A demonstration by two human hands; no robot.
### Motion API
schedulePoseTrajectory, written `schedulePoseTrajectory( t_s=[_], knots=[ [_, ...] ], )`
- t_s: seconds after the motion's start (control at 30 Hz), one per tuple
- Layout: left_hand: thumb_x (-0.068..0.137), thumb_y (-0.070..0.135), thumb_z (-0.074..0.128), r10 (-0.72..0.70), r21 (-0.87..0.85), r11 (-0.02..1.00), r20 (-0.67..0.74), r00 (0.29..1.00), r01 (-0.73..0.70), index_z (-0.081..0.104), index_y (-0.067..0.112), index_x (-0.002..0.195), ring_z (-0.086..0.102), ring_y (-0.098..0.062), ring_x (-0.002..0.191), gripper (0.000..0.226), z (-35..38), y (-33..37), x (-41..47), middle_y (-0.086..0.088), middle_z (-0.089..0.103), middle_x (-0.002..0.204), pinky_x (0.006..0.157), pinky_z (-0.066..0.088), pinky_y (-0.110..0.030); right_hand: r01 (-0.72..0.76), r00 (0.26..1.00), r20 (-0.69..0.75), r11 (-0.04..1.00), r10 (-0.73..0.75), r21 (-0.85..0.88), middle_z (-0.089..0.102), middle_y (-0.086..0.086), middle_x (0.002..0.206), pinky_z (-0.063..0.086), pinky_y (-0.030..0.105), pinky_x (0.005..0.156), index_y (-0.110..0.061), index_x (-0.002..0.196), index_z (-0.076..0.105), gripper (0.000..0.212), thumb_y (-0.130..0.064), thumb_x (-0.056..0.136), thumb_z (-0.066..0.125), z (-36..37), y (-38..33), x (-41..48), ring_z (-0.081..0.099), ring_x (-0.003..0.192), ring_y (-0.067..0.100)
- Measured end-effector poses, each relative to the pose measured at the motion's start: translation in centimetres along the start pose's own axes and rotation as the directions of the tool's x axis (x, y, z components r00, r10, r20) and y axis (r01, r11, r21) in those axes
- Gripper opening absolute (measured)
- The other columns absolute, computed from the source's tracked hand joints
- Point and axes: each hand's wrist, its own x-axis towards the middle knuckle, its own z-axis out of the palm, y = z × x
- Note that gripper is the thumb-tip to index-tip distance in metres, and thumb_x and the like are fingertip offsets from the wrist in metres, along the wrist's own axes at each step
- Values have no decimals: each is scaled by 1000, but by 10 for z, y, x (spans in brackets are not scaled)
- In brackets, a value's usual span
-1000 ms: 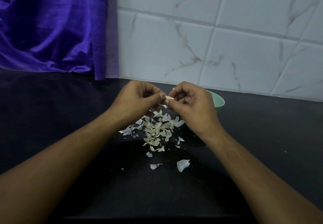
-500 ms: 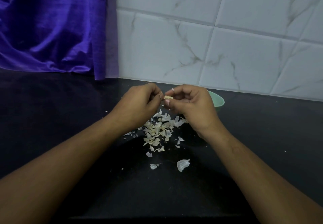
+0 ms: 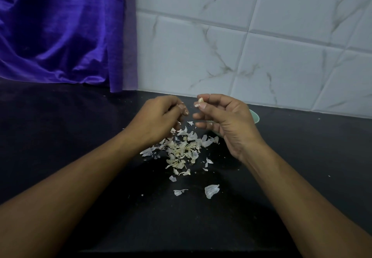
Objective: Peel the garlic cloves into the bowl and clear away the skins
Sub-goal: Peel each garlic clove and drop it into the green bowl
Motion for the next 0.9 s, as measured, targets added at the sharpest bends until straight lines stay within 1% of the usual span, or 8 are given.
schedulePoseTrajectory(
  t_s=[0.17, 0.27, 0.37, 0.5, 0.57, 0.67, 0.77, 0.9],
  knots=[
    [102, 34, 65, -54, -201, 978, 20, 998, 57, 73, 9, 97, 77, -25, 82, 26, 0, 4, -1, -6, 78, 92, 72, 64, -50, 31, 999, -10, 995, -32, -92, 78, 17, 102, 62, 29, 66, 0, 111, 72, 20, 0, 91, 73, 0, 2, 0, 75, 79, 22],
    [95, 38, 73, -30, -205, 978, 20, 999, 34, 75, 10, 96, 78, -23, 81, 27, -1, 6, -1, -4, 79, 89, 69, 64, -43, 70, 998, 0, 987, -70, -141, 77, 20, 101, 60, 27, 64, -1, 106, 74, 17, 1, 89, 75, 0, 3, -1, 74, 80, 23],
    [93, 35, 76, -32, -176, 984, 7, 999, 32, 76, 12, 96, 78, -20, 79, 23, 0, 6, -1, -3, 79, 86, 64, 61, -33, 85, 996, 21, 978, -83, -191, 77, 14, 94, 59, 29, 65, -5, 102, 75, 16, -1, 86, 78, 1, 3, -2, 72, 79, 22],
    [96, 23, 74, -52, -253, 966, 30, 998, 58, 76, 10, 98, 78, -27, 82, 14, -2, 4, 1, -7, 79, 89, 72, 64, -43, 90, 996, 29, 975, -86, -205, 75, 23, 98, 59, 28, 64, -3, 103, 75, 14, 0, 89, 76, 1, 4, -1, 71, 78, 23],
    [97, 22, 73, -58, -266, 962, 36, 998, 66, 76, 8, 97, 77, -30, 84, 14, -3, 3, 1, -8, 79, 90, 74, 65, -46, 98, 995, 35, 973, -93, -207, 75, 22, 100, 60, 28, 64, -3, 103, 75, 14, 0, 89, 75, 2, 4, -1, 71, 79, 23],
    [97, 19, 72, -60, -279, 958, 35, 998, 67, 73, 5, 93, 77, -29, 83, 15, -2, 4, 1, -11, 78, 88, 70, 64, -42, 87, 995, 57, 980, -78, -176, 77, 15, 97, 60, 29, 67, -5, 101, 76, 13, 0, 90, 74, 2, 4, -2, 71, 83, 23],
    [95, 16, 71, -57, -250, 966, 21, 998, 60, 71, 7, 85, 76, -22, 78, 14, -3, 3, 1, -9, 77, 82, 66, 61, -36, 53, 996, 75, 993, -45, -102, 77, 8, 96, 61, 33, 75, -7, 100, 77, 13, -1, 89, 74, 3, 4, -1, 71, 90, 22],
    [94, 13, 69, -72, -153, 985, 13, 997, 73, 73, 7, 82, 75, -18, 75, 14, -2, 1, 0, -7, 76, 78, 69, 65, -42, -27, 994, 104, 997, 19, 76, 74, 7, 100, 58, 42, 93, -6, 105, 74, 22, -9, 83, 77, 3, -2, 1, 69, 97, 20]
  ],
)
